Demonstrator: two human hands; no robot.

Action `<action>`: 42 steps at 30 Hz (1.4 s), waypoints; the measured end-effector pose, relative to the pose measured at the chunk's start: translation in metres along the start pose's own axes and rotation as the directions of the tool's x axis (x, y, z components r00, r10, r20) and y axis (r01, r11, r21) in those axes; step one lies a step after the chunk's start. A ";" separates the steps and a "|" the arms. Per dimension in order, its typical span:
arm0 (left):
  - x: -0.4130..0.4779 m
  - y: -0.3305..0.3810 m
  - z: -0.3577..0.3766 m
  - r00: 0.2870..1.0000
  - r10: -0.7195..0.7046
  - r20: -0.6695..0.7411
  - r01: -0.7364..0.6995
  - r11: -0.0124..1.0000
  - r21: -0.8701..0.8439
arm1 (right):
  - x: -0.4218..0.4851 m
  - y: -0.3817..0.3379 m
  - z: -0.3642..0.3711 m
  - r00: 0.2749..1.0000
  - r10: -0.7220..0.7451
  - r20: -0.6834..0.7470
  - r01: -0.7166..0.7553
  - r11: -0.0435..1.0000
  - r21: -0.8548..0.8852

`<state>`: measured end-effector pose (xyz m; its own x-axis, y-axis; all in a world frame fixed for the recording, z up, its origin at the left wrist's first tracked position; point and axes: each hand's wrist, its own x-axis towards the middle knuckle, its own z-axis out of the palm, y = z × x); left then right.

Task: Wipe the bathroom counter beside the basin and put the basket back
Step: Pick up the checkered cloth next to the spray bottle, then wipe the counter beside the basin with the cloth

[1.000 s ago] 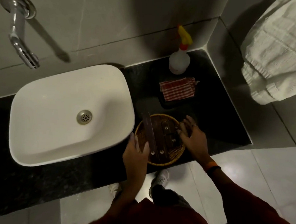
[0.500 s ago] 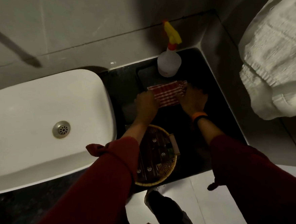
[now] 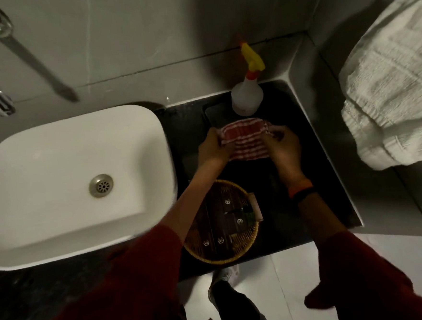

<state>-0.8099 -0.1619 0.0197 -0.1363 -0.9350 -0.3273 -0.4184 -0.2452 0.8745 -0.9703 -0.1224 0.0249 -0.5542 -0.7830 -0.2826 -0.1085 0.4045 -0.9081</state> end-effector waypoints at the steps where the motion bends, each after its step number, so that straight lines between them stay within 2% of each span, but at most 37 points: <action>1: -0.016 0.001 -0.009 1.000 0.005 0.011 -0.005 0.999 -0.033 | -0.017 -0.003 -0.002 1.000 0.017 0.017 -0.018 0.999 0.048; 3: -0.055 -0.003 -0.031 0.999 0.043 0.018 -0.042 0.996 -0.074 | -0.059 -0.008 -0.006 0.996 0.023 0.088 -0.033 0.993 0.116; 5: -0.099 -0.015 -0.061 0.997 0.054 0.058 -0.046 0.990 -0.130 | -0.106 -0.008 -0.008 0.987 0.014 0.163 -0.031 0.994 0.105; 7: -0.141 -0.033 -0.093 0.990 0.020 0.138 0.010 0.977 -0.213 | -0.154 -0.003 -0.004 0.978 0.014 0.209 -0.025 0.999 0.047; 9: -0.181 -0.055 -0.122 0.985 -0.092 0.146 0.129 0.956 -0.262 | -0.202 0.004 0.012 0.967 0.057 0.250 -0.049 0.998 -0.039; 12: -0.234 -0.098 -0.164 0.975 -0.215 0.055 0.222 0.950 -0.217 | -0.273 0.017 0.051 0.926 0.178 0.332 -0.134 0.979 -0.150; 14: -0.263 -0.131 -0.196 0.972 -0.236 0.011 0.234 0.954 -0.186 | -0.309 0.027 0.084 0.907 0.183 0.378 -0.129 0.978 -0.164; 18: -0.308 -0.195 -0.276 0.922 -0.348 -0.171 0.283 0.906 -0.316 | -0.366 0.027 0.168 0.840 0.206 0.502 -0.176 0.978 -0.108; 20: -0.322 -0.215 -0.321 0.893 -0.367 -0.259 0.277 0.904 -0.326 | -0.396 0.021 0.214 0.831 0.171 0.529 -0.133 0.985 -0.109; 24: -0.338 -0.240 -0.410 0.891 -0.268 -0.368 0.163 0.942 -0.292 | -0.457 0.006 0.297 0.855 0.053 0.516 0.009 0.993 -0.118; 28: -0.355 -0.262 -0.477 0.905 -0.288 -0.313 0.159 0.911 -0.380 | -0.499 -0.015 0.346 0.878 -0.037 0.477 0.146 0.970 -0.193; 30: -0.361 -0.273 -0.509 0.936 -0.260 -0.236 0.154 0.908 -0.390 | -0.510 -0.025 0.356 0.862 0.001 0.507 0.158 0.950 -0.270; 31: -0.362 -0.278 -0.524 0.956 -0.245 -0.162 0.169 0.910 -0.380 | -0.512 -0.031 0.358 0.831 0.055 0.554 0.145 0.939 -0.311; 34: -0.364 -0.296 -0.559 0.972 -0.228 0.048 0.232 0.929 -0.288 | -0.512 -0.050 0.361 0.645 0.224 0.730 0.078 0.932 -0.355; 35: -0.362 -0.300 -0.566 0.969 -0.233 0.081 0.246 0.934 -0.258 | -0.510 -0.055 0.363 0.625 0.236 0.744 0.067 0.934 -0.352; 38: -0.341 -0.308 -0.580 0.969 -0.215 0.121 0.234 0.956 -0.176 | -0.498 -0.063 0.383 0.713 0.196 0.673 0.120 0.912 -0.393; 40: -0.316 -0.311 -0.578 0.980 -0.199 0.027 0.201 0.962 -0.182 | -0.487 -0.061 0.405 0.792 0.156 0.591 0.092 0.926 -0.367; 42: -0.287 -0.315 -0.570 0.972 -0.202 -0.119 0.175 0.963 -0.207 | -0.479 -0.056 0.430 0.873 0.037 0.486 0.159 0.921 -0.357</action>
<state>-0.1275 0.0380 0.0420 0.0589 -0.8899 -0.4523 -0.2406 -0.4524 0.8588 -0.3436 0.0269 0.0780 -0.0871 -0.8983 -0.4306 -0.4823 0.4162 -0.7708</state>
